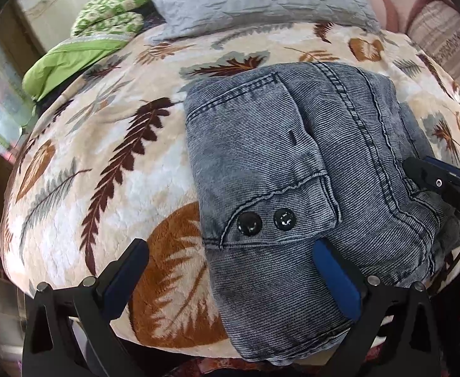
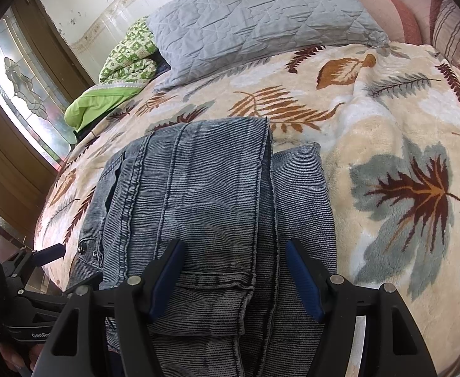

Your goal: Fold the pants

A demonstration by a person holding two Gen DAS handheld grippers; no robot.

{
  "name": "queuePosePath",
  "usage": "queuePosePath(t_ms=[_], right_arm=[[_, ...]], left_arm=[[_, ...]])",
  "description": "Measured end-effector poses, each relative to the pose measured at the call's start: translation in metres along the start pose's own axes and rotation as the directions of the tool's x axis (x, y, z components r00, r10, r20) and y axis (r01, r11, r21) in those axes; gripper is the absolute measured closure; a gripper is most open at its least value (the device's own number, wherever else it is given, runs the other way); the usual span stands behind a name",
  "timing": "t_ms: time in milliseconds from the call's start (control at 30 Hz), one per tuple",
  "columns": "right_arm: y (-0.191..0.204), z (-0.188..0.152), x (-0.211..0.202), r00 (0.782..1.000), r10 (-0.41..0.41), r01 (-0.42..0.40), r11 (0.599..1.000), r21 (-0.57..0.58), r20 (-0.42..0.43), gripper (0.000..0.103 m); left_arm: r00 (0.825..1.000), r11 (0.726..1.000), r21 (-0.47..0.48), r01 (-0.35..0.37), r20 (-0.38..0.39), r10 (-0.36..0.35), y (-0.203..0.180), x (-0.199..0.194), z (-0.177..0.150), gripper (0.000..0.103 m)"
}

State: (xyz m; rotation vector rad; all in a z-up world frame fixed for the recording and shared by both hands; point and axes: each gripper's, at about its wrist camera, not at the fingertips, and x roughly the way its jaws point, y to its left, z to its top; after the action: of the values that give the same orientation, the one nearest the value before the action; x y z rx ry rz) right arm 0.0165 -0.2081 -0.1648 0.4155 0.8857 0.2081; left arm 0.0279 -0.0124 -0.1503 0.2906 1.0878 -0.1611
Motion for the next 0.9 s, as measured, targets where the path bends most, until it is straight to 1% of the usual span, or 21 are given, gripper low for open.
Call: queuePosePath(t_ms=[67, 167, 233, 300, 400, 467, 533, 600, 700, 833, 900], right_arm=[[-0.001, 0.002, -0.001, 1.000, 0.011, -0.011, 1.000, 0.012, -0.009, 0.032], [-0.011, 0.005, -0.003, 0.998, 0.055, -0.054, 0.997, 0.058, -0.009, 0.032], [-0.021, 0.008, -0.010, 0.998, 0.068, -0.070, 0.993, 0.096, 0.019, 0.032], [-0.031, 0.011, -0.019, 0.997, 0.045, -0.052, 0.992, 0.115, 0.062, 0.032], [-0.054, 0.014, -0.027, 0.997, 0.030, -0.042, 0.984, 0.172, 0.075, 0.032], [-0.075, 0.013, -0.027, 0.996, 0.060, -0.074, 0.966, 0.249, 0.062, 0.032], [-0.096, 0.010, -0.022, 0.988, 0.148, -0.151, 0.930, 0.334, 0.034, 0.032], [-0.110, 0.005, -0.016, 0.968, 0.251, -0.239, 0.890, 0.389, 0.021, 0.032], [-0.119, 0.003, -0.013, 0.945, 0.326, -0.308, 0.855, 0.416, 0.029, 0.032], [-0.117, 0.006, -0.008, 0.938, 0.346, -0.321, 0.851, 0.417, 0.015, 0.032], [-0.109, 0.009, -0.003, 0.937, 0.348, -0.318, 0.860, 0.399, -0.003, 0.032]], left_arm=[[1.000, 1.000, 0.000, -0.015, 0.014, 0.015, 0.007, -0.004, 0.004, 0.000], [0.995, 0.998, -0.022, -0.061, 0.077, 0.062, 0.023, -0.014, 0.005, 0.000], [0.993, 0.996, -0.033, -0.084, 0.084, 0.086, 0.037, -0.015, 0.007, 0.000], [0.994, 0.996, -0.044, -0.078, 0.073, 0.081, 0.050, -0.012, 0.008, 0.000], [0.998, 0.998, -0.054, -0.044, 0.044, 0.047, 0.068, -0.002, 0.008, 0.000], [0.999, 0.999, -0.052, -0.004, 0.035, 0.006, 0.074, 0.001, 0.005, 0.000], [0.998, 0.998, -0.040, 0.054, 0.025, -0.053, 0.075, 0.004, 0.003, 0.000], [0.997, 0.997, -0.024, 0.073, 0.031, -0.073, 0.075, 0.007, 0.003, 0.000], [0.991, 0.991, -0.024, 0.133, 0.029, -0.132, 0.078, 0.011, 0.007, 0.000], [0.978, 0.977, -0.049, 0.208, 0.024, -0.207, 0.084, 0.016, 0.017, 0.000], [0.976, 0.976, -0.038, 0.214, 0.041, -0.212, 0.084, 0.016, 0.023, 0.000]])
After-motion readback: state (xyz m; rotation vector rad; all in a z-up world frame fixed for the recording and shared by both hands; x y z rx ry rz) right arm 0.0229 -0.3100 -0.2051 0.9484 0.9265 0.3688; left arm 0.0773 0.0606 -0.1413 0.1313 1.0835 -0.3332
